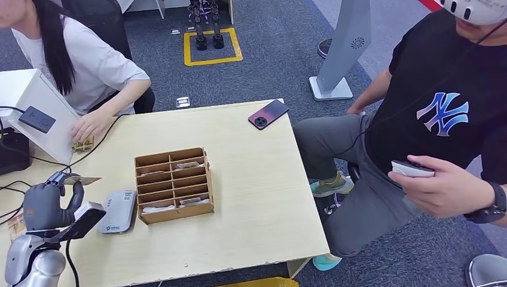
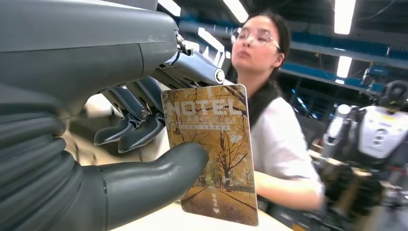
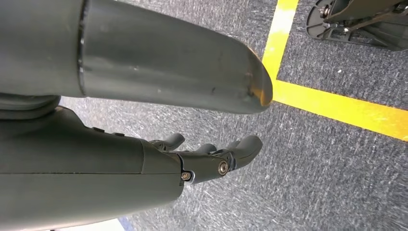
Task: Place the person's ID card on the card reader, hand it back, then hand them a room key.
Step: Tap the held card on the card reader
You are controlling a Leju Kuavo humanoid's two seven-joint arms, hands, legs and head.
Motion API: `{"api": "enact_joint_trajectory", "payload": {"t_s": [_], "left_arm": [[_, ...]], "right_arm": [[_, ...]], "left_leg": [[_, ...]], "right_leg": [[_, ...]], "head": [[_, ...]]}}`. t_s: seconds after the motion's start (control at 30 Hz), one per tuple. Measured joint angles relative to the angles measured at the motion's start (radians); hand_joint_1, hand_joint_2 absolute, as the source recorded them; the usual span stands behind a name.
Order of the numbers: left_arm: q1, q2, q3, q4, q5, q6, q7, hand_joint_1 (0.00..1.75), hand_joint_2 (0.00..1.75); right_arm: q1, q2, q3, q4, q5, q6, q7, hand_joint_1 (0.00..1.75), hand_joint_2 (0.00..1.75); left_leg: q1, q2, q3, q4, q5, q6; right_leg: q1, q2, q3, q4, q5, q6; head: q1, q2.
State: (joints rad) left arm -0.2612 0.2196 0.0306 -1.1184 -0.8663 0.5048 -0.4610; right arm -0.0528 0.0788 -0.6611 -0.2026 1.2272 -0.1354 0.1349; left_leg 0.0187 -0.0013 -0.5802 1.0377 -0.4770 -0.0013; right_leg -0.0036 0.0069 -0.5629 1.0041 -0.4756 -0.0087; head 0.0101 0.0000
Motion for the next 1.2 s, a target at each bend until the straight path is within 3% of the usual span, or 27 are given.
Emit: {"api": "enact_joint_trajectory", "payload": {"t_s": [0.07, 0.2, 0.27, 0.57, 0.97, 1.2], "left_arm": [[0.007, -0.01, 0.011, -0.024, 0.092, -0.088, -0.013, 1.75, 1.75], [0.016, -0.016, 0.019, -0.047, 0.274, -0.375, 0.01, 1.75, 1.75], [0.024, -0.013, 0.021, -0.049, 0.302, -0.436, 0.015, 1.75, 1.75], [0.04, -0.008, 0.022, -0.048, 0.335, -0.514, 0.066, 1.75, 1.75], [0.04, -0.008, 0.022, -0.048, 0.336, -0.515, 0.071, 1.75, 1.75], [0.027, -0.035, 0.022, -0.005, 0.281, -0.461, 0.142, 1.75, 1.75]], "right_arm": [[0.0, 0.001, -0.007, 0.0, 0.003, -0.002, -0.001, 0.0, 0.0], [0.0, 0.002, -0.021, 0.0, 0.004, -0.008, -0.006, 0.0, 0.0], [0.0, 0.002, -0.027, 0.0, 0.005, -0.008, -0.01, 0.0, 0.0], [0.0, 0.002, -0.047, 0.0, 0.018, -0.014, -0.019, 0.0, 0.0], [0.0, 0.002, -0.05, 0.0, 0.018, -0.014, -0.018, 0.0, 0.0], [-0.001, 0.003, -0.059, 0.0, 0.024, -0.011, -0.009, 0.0, 0.0]], "left_leg": [[0.0, 0.0, 0.0, 0.0, 0.0, 0.0], [0.0, 0.0, 0.0, 0.0, 0.0, 0.0], [0.0, 0.0, 0.0, 0.0, 0.0, 0.0], [0.0, 0.0, 0.0, 0.0, 0.0, 0.0], [0.0, 0.0, 0.0, 0.0, 0.0, 0.0], [0.0, 0.0, 0.0, 0.0, 0.0, 0.0]], "right_leg": [[0.0, 0.0, 0.0, 0.0, 0.0, 0.0], [0.0, 0.0, 0.0, 0.0, 0.0, 0.0], [0.0, 0.0, 0.0, 0.0, 0.0, 0.0], [0.0, 0.0, 0.0, 0.0, 0.0, 0.0], [0.0, 0.0, 0.0, 0.0, 0.0, 0.0], [0.0, 0.0, -0.001, 0.0, 0.0, 0.0]], "head": [[0.0, 0.0], [0.0, 0.0], [0.0, 0.0], [0.0, 0.0], [0.0, 0.0], [0.0, 0.0]]}}
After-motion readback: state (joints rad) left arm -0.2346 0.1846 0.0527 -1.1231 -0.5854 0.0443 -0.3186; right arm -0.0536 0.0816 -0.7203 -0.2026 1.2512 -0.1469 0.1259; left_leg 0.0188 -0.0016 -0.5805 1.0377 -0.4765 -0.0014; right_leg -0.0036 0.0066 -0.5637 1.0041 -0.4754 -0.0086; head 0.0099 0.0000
